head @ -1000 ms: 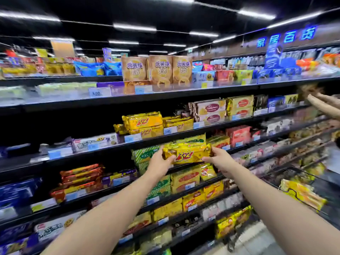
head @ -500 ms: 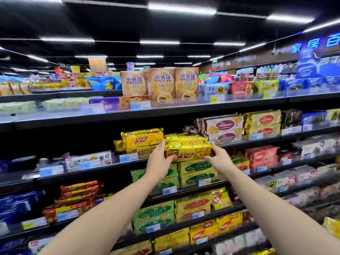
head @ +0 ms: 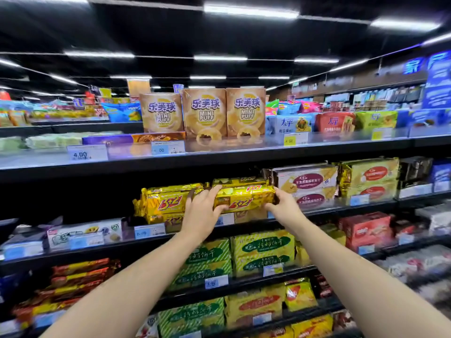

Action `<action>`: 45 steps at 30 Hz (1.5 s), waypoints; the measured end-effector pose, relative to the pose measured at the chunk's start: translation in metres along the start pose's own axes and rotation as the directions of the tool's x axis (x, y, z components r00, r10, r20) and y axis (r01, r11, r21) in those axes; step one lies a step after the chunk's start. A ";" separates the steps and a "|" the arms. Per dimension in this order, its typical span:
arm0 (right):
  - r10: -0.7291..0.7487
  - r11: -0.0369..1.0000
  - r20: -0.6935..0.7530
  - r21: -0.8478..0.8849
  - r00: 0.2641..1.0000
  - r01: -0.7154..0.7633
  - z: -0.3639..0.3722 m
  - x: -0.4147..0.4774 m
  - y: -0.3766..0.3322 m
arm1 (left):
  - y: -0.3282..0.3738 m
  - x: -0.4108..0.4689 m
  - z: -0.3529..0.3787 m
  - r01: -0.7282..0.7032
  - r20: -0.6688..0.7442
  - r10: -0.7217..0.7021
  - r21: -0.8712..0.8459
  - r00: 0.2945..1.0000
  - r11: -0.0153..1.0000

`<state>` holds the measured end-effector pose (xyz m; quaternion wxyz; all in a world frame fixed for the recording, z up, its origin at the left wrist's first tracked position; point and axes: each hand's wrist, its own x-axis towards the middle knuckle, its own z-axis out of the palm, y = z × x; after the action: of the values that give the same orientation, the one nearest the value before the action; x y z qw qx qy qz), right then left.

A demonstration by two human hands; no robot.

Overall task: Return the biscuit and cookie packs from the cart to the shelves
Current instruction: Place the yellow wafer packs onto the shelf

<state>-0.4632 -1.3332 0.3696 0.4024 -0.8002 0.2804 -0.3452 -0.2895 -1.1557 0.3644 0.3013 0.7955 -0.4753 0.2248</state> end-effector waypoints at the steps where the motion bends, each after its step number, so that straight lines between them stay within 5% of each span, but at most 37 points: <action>1: -0.004 1.000 0.000 -0.013 1.000 0.004 -0.001 0.005 -0.001 | 0.000 0.005 0.001 -0.023 -0.019 0.025 0.068 1.000 0.997; 6: 0.014 0.994 -0.010 -0.107 1.000 -0.016 -0.004 0.034 -0.007 | 0.003 0.021 0.006 0.033 0.006 -0.036 0.254 0.999 0.967; 13: 0.079 0.945 0.076 -0.324 0.994 -0.051 0.006 0.055 -0.004 | 0.001 0.038 0.011 0.030 0.144 -0.076 0.298 0.987 0.954; 25: -0.092 0.848 0.048 -0.520 0.995 0.103 0.008 0.046 0.001 | 0.005 0.043 0.012 -0.031 0.220 -0.082 0.466 0.972 0.884; 45: -0.212 0.900 0.025 -0.384 0.977 0.205 0.009 0.016 0.012 | 0.026 0.018 0.027 0.007 0.037 -0.030 0.501 0.999 0.865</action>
<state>-0.4484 -1.3471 0.3613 0.1962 -0.8857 0.2588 -0.3318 -0.3023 -1.1953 0.3635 0.0764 0.8557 -0.3996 0.3198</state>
